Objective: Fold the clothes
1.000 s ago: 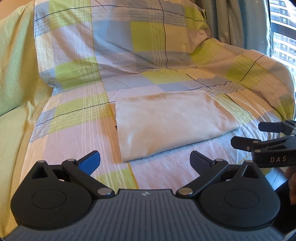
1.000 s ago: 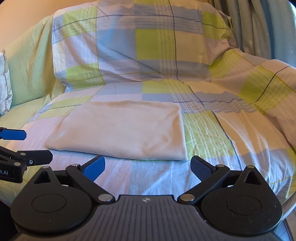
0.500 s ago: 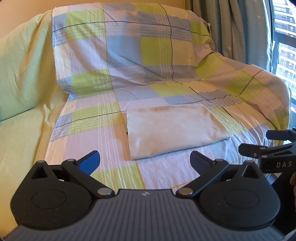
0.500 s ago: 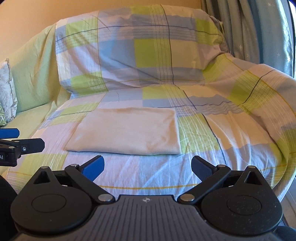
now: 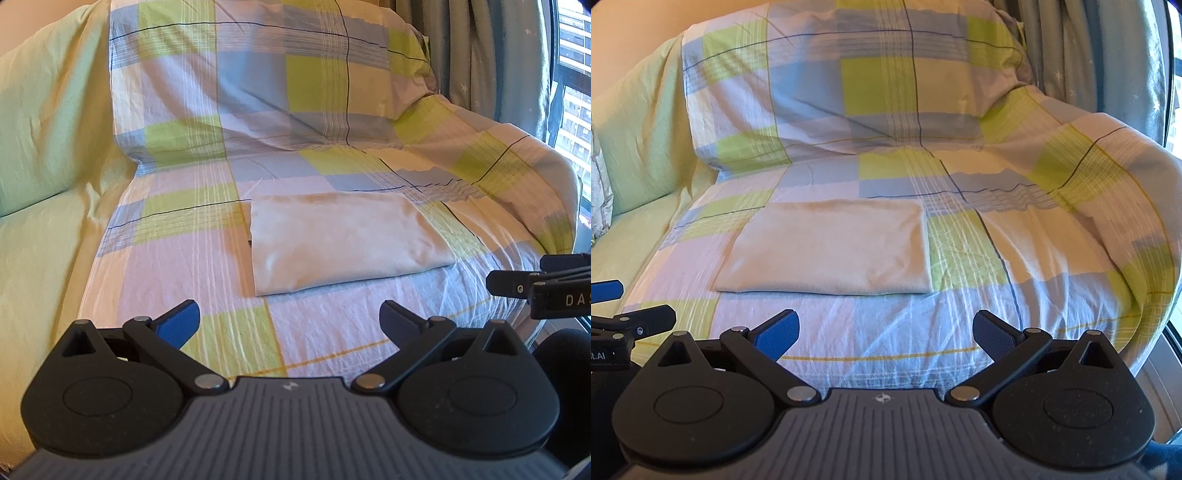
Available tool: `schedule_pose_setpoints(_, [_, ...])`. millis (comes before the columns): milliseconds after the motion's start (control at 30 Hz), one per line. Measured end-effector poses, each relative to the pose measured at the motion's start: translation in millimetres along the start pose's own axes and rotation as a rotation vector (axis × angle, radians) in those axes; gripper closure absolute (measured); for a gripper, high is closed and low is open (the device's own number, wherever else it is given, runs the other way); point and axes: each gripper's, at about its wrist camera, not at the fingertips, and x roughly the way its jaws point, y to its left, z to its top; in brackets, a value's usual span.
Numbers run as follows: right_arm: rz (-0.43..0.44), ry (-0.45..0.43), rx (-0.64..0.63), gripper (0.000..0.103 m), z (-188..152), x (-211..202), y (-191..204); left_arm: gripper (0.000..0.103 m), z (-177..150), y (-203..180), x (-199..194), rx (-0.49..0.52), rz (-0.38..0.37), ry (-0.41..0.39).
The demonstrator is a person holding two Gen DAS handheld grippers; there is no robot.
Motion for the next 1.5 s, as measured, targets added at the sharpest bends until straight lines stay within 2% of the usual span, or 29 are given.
schedule_pose_setpoints(433, [-0.043, 0.002, 0.000, 0.000, 9, -27, 10, 0.001, 4, -7, -19, 0.020, 0.001, -0.012])
schedule_pose_setpoints(1500, [0.002, 0.027, 0.041, 0.000, 7, -46, 13, 0.001, 12, -19, -32, 0.043, 0.001, 0.003])
